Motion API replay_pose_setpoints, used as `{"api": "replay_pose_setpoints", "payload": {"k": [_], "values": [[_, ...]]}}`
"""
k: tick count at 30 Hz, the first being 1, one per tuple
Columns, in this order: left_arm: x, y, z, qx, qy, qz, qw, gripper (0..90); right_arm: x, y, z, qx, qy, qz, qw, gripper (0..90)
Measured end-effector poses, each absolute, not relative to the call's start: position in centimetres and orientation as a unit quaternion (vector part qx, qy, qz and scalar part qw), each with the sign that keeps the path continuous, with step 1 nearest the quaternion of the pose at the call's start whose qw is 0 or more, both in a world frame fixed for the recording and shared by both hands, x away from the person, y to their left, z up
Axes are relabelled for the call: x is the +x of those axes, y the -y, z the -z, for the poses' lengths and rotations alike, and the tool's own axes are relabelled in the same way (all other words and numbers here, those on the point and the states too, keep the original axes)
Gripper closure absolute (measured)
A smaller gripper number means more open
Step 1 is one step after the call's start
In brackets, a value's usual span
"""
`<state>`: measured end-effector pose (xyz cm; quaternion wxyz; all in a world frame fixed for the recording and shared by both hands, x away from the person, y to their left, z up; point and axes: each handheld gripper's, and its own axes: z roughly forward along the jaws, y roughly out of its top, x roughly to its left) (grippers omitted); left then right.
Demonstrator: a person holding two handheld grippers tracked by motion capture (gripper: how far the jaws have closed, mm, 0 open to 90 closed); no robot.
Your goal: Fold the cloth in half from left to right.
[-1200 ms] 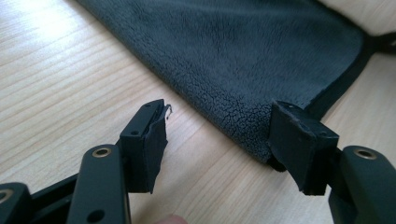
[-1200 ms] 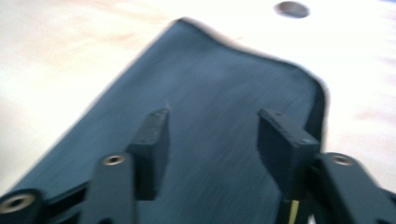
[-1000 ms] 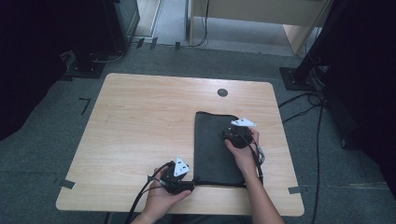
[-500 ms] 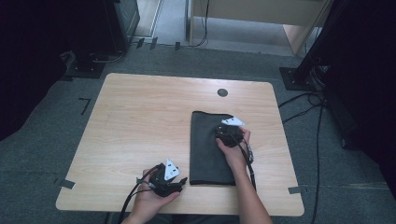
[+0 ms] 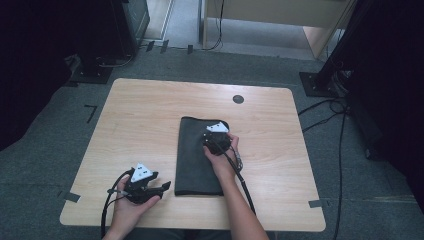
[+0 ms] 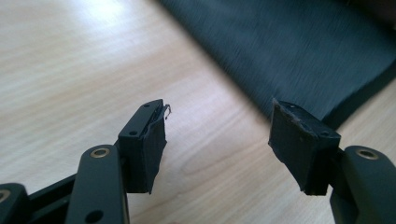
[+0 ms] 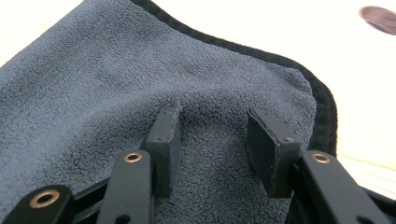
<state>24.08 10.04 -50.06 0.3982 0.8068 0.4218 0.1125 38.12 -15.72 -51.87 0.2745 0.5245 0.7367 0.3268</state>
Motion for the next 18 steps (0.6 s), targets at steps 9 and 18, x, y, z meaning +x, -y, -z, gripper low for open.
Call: {"api": "replay_pose_setpoints", "payload": {"k": [9,18], "values": [[23.6,-8.5,50.6,0.822,-0.403,-0.116,0.385,35.3,38.4,14.3,51.8,0.537,-0.730,-0.347,0.242,40.3],[22.8,-7.7,51.2,0.840,-0.389,-0.133,0.353,35.8,37.0,18.7,51.1,0.522,-0.752,-0.321,0.244,36.3]]}}
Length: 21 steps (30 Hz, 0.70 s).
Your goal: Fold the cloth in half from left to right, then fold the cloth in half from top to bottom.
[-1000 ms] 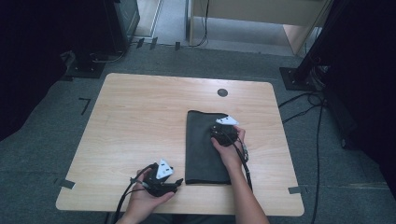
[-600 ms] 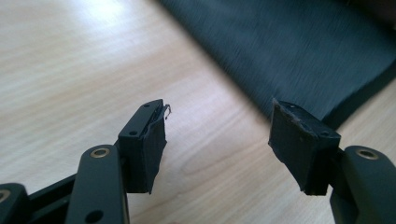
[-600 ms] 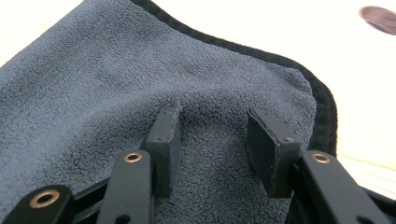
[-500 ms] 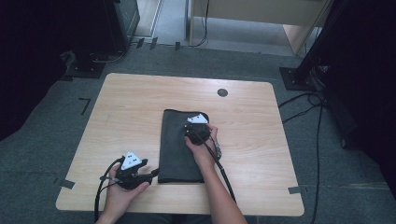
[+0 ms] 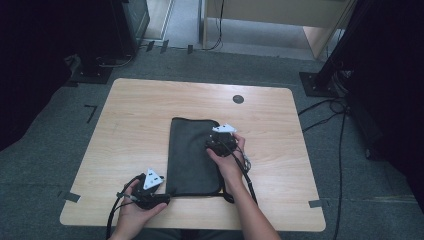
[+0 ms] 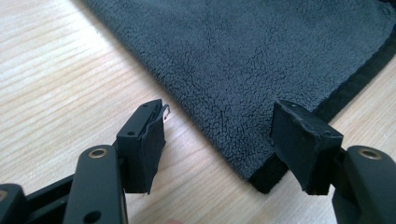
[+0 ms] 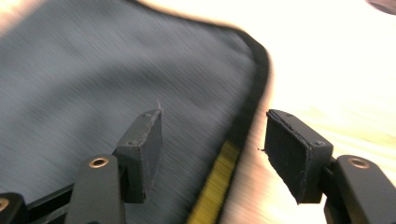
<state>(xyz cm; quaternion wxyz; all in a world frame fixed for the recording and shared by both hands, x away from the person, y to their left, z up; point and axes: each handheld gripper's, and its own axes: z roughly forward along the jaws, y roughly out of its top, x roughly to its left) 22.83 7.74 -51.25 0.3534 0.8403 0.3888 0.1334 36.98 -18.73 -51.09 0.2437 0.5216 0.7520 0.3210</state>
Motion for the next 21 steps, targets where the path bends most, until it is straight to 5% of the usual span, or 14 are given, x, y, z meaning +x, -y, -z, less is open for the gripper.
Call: {"api": "replay_pose_setpoints", "payload": {"k": [6,10,21], "values": [[22.8,-7.8,51.3,0.841,-0.384,-0.138,0.355,35.8,36.7,23.1,51.3,0.543,-0.741,-0.325,0.224,26.3],[22.8,-7.9,51.3,0.841,-0.384,-0.129,0.358,35.5,36.4,25.0,50.6,0.560,-0.716,-0.350,0.225,30.3],[22.9,-8.2,51.1,0.834,-0.390,-0.116,0.373,31.2,28.5,22.7,50.3,0.481,-0.771,-0.362,0.206,20.8]]}}
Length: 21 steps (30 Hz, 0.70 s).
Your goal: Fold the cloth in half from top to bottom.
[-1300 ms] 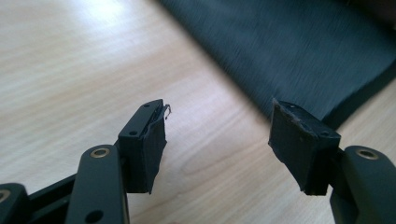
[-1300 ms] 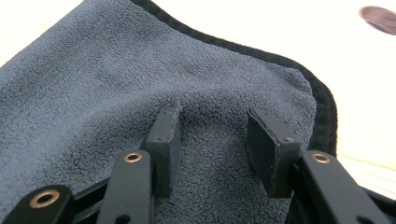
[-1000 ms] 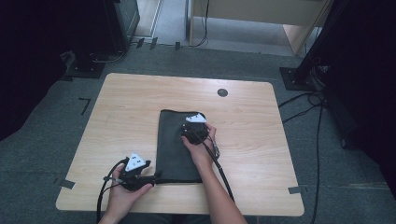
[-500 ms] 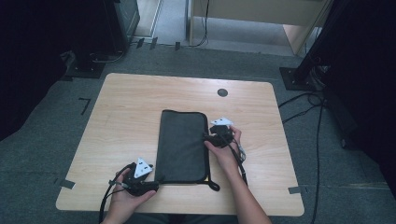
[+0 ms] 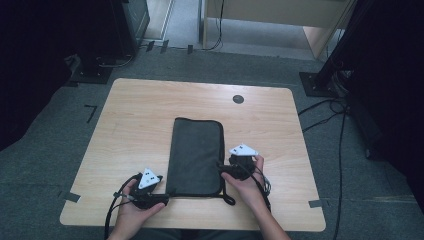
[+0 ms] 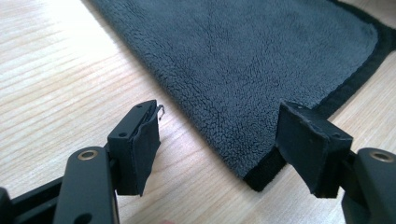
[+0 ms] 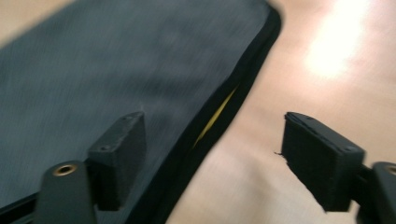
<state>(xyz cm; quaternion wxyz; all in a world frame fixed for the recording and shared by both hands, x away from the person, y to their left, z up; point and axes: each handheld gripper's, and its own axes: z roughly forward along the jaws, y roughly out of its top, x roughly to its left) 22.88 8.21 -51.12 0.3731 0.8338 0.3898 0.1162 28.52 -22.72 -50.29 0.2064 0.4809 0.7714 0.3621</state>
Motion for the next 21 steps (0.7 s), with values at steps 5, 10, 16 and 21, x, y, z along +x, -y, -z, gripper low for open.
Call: {"api": "replay_pose_setpoints", "payload": {"k": [5,10,16,21], "values": [[22.8,-8.2,51.3,0.836,-0.391,-0.114,0.367,31.5,26.2,22.5,51.6,0.460,-0.796,-0.334,0.209,14.2],[22.7,-8.0,51.4,0.838,-0.385,-0.125,0.365,31.3,25.6,24.0,51.8,0.466,-0.792,-0.337,0.205,9.9],[22.7,-8.2,51.4,0.838,-0.383,-0.111,0.372,31.0,24.9,24.7,50.9,0.464,-0.785,-0.351,0.212,9.5],[22.9,-8.5,51.4,0.839,-0.375,-0.089,0.383,28.1,23.9,23.6,50.7,0.439,-0.796,-0.378,0.174,4.7]]}}
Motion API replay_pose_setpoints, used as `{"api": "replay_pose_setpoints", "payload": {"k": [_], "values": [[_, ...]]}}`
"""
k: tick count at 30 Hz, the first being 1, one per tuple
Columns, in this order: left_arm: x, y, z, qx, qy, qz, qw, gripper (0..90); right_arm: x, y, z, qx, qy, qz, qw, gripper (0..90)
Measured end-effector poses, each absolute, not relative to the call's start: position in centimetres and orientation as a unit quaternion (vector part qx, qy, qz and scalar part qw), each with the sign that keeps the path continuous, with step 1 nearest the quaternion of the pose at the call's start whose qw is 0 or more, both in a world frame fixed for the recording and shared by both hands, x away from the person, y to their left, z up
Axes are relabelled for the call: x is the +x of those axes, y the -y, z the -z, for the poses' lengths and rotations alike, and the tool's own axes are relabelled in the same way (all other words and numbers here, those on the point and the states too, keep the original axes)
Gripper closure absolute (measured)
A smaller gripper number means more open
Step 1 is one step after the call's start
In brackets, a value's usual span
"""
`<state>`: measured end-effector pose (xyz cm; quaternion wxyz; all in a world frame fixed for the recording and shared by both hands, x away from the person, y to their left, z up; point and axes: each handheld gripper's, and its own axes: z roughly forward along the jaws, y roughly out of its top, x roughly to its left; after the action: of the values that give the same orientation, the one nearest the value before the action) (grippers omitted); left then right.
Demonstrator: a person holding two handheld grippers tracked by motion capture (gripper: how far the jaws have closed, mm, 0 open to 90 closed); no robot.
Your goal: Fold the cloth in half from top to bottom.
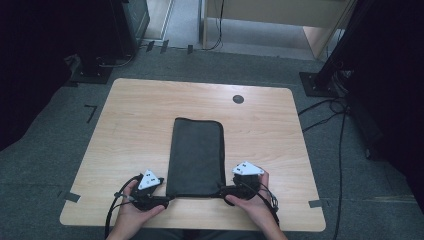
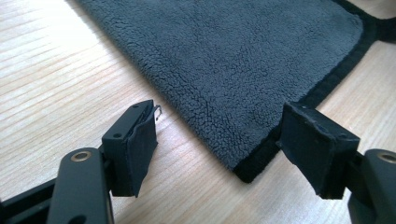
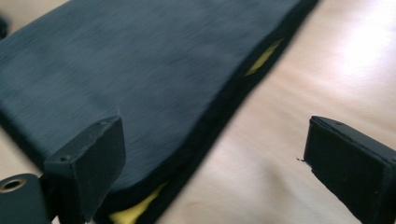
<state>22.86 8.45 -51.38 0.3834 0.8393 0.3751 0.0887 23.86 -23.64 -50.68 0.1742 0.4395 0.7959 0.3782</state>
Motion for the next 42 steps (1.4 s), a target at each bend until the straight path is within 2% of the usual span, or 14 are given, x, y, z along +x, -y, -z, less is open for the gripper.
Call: {"api": "replay_pose_setpoints", "payload": {"k": [4,6,12,15,16,18,22,24,26,29,33,38,40,42], "values": [[22.7,-8.2,51.4,0.845,-0.368,-0.097,0.377,27.7,23.4,23.3,51.8,0.427,-0.820,-0.337,0.178,3.1],[22.9,-8.3,51.3,0.845,-0.368,-0.091,0.377,27.1,23.4,23.9,51.8,0.433,-0.816,-0.347,0.162,2.8],[24.6,-9.0,50.6,0.827,-0.380,-0.073,0.407,25.5,26.2,25.0,49.4,0.437,-0.793,-0.390,0.170,5.4],[25.9,-9.2,50.3,0.818,-0.395,-0.070,0.412,25.6,29.6,24.8,48.5,0.450,-0.783,-0.395,0.169,15.8],[26.3,-9.2,50.2,0.817,-0.399,-0.072,0.410,25.6,30.9,24.6,48.4,0.460,-0.777,-0.395,0.169,16.2],[27.0,-9.2,50.0,0.815,-0.404,-0.076,0.409,25.5,33.5,24.2,48.2,0.478,-0.767,-0.397,0.163,26.5],[28.5,-9.5,49.8,0.808,-0.414,-0.082,0.411,25.7,38.1,22.8,48.5,0.507,-0.753,-0.384,0.167,38.7],[29.4,-9.8,49.8,0.798,-0.428,-0.066,0.418,25.9,39.8,22.2,48.7,0.519,-0.746,-0.382,0.167,41.7],[30.3,-10.2,49.7,0.789,-0.439,-0.056,0.427,25.9,41.2,21.6,49.0,0.523,-0.747,-0.377,0.163,40.7],[31.6,-10.5,49.5,0.784,-0.446,-0.076,0.425,26.7,42.7,21.0,49.8,0.539,-0.745,-0.357,0.164,41.6],[33.2,-10.7,49.5,0.773,-0.461,-0.084,0.428,28.7,43.9,21.2,50.9,0.559,-0.738,-0.340,0.164,47.0],[34.7,-10.1,49.4,0.775,-0.463,-0.090,0.420,29.5,43.8,20.8,51.3,0.537,-0.747,-0.352,0.175,62.8],[35.6,-9.7,49.5,0.777,-0.465,-0.095,0.413,29.5,43.7,20.6,51.2,0.527,-0.755,-0.350,0.175,74.8],[36.6,-9.5,49.5,0.775,-0.471,-0.099,0.409,29.8,43.6,20.6,51.1,0.517,-0.760,-0.351,0.175,81.7]]}}
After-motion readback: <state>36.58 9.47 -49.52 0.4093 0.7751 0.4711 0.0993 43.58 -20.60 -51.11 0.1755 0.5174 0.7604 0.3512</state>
